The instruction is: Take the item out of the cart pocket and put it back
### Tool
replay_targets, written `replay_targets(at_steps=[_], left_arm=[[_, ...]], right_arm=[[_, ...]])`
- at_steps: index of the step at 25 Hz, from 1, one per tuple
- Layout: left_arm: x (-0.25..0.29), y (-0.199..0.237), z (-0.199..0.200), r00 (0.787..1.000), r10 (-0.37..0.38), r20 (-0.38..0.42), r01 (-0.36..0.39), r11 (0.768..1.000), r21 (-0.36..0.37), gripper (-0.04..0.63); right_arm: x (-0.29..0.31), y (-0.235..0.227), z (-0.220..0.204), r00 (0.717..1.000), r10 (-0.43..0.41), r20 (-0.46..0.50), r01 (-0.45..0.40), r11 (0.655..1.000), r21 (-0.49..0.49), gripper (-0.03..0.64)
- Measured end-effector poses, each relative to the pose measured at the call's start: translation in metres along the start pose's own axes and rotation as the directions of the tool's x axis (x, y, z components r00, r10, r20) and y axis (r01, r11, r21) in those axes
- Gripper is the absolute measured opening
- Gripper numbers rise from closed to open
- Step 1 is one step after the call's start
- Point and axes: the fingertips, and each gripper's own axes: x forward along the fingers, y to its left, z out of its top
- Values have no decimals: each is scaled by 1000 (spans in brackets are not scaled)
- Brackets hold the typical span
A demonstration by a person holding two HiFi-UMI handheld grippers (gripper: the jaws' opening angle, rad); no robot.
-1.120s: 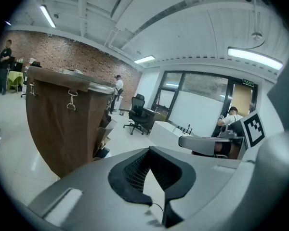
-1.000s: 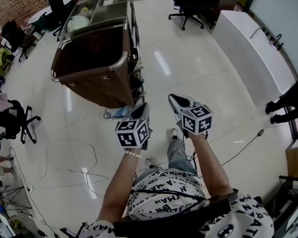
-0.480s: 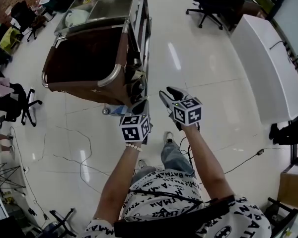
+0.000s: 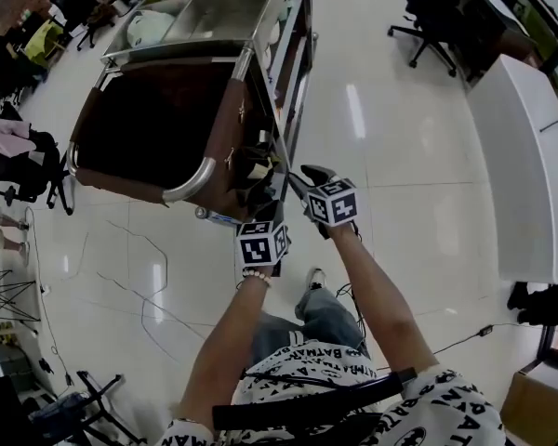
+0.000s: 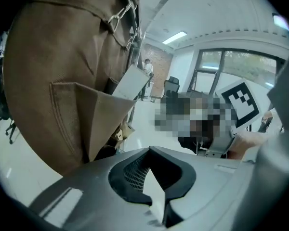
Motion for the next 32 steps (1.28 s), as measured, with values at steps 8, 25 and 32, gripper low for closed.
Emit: replay_targets(at_steps=[8, 25, 32], left_arm=[[42, 21, -4, 999, 40, 2, -40, 999, -31, 3], [30, 18, -5, 1000, 2, -4, -2, 1000, -9, 3], [-30, -14, -2, 996, -87, -10, 87, 996, 9, 3]], right_arm=[[81, -25, -15, 997, 48, -66, -52, 997, -49, 172], [92, -31, -4, 994, -49, -100, 25, 972, -234, 38], [-18, -16, 39, 979, -202, -4, 196, 958, -208, 31]])
